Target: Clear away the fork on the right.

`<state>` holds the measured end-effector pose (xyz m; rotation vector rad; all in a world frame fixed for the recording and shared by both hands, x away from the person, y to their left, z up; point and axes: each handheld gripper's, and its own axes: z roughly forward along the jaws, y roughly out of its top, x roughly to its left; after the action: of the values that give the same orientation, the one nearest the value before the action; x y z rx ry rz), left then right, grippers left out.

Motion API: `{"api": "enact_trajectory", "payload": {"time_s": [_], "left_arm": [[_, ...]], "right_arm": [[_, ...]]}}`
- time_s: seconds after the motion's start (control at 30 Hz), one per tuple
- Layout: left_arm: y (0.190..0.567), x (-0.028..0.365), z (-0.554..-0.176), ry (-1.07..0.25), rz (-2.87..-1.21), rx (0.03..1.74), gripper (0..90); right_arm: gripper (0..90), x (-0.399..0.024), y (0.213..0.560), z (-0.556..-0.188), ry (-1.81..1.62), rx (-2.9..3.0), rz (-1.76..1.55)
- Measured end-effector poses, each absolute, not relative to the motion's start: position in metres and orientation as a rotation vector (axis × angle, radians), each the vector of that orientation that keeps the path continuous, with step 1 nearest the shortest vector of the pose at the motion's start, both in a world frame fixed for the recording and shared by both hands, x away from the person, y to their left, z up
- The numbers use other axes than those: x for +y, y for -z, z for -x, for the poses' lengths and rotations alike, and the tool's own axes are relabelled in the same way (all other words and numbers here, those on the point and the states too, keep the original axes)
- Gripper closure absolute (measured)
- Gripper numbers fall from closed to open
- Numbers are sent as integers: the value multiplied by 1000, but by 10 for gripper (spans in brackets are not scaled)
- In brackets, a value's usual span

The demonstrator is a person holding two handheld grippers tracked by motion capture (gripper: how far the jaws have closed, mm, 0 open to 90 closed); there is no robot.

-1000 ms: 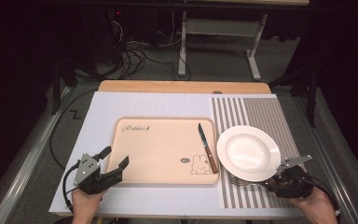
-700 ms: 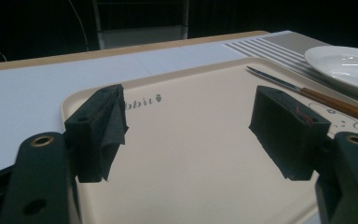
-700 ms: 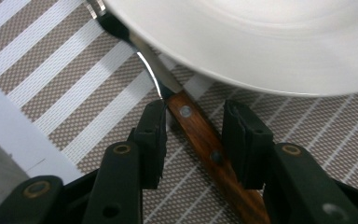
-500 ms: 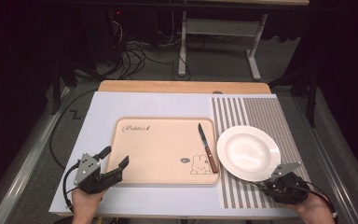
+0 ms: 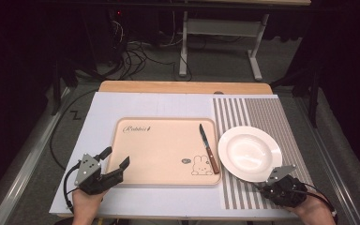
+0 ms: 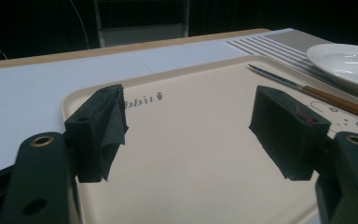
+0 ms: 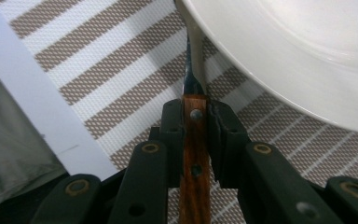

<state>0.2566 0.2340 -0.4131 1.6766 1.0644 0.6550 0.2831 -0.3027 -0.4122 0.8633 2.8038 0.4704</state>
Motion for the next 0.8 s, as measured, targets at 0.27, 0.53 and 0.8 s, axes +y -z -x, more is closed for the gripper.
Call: {"api": "enact_trajectory", "payload": {"time_s": [0.27, 0.53, 0.8], "left_arm": [[413, 234, -257, -656, -1677, 1065, 277], [413, 235, -256, -657, -1673, 1066, 277], [413, 235, -256, -657, -1670, 1067, 277]], "right_arm": [[793, -297, 412, -280, -509, 2815, -844], [793, -285, 404, -276, -566, 2814, -821], [793, -274, 392, -276, -617, 2811, -790]]}}
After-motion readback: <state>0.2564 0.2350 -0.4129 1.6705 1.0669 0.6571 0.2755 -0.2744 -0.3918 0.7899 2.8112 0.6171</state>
